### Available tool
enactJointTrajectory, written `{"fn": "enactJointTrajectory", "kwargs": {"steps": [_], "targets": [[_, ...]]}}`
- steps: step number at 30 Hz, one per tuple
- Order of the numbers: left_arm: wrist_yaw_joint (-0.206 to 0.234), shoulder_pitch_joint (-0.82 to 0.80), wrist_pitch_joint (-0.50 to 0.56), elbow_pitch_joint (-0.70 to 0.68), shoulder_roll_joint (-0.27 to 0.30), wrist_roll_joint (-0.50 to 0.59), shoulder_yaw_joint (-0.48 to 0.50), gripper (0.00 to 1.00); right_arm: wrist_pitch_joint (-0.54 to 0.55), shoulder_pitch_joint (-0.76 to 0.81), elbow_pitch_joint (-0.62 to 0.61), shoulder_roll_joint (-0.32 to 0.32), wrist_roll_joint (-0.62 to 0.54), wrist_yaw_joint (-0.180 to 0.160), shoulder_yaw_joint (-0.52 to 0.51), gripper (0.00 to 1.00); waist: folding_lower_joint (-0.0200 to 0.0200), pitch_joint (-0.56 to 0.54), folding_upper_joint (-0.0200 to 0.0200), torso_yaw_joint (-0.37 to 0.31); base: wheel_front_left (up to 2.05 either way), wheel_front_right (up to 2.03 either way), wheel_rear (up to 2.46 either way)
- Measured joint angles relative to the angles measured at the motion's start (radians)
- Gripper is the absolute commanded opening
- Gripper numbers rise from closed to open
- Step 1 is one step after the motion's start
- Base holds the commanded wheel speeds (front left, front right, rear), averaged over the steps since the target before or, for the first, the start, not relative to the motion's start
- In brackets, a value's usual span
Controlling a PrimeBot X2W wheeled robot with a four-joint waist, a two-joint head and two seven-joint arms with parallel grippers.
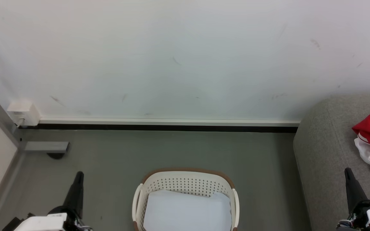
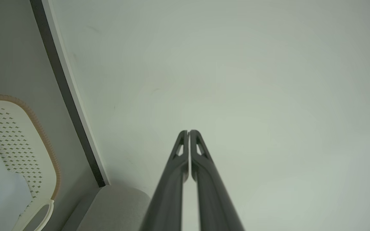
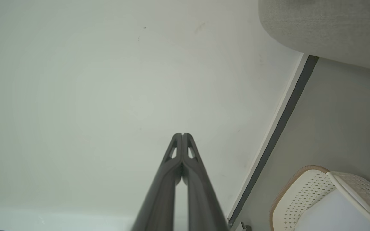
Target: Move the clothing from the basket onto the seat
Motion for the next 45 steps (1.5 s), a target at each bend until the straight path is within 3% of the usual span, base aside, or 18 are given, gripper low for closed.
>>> {"fn": "enactJointTrajectory", "kwargs": {"steps": [45], "targets": [[-0.002, -0.001, 0.004, -0.001, -0.001, -0.012, 0.002, 0.0, 0.001, 0.001, -0.002, 0.003, 0.016, 0.0, -0.005, 0.0, 0.0, 0.001, 0.0, 0.001, 0.0, 0.0, 0.0]]}}
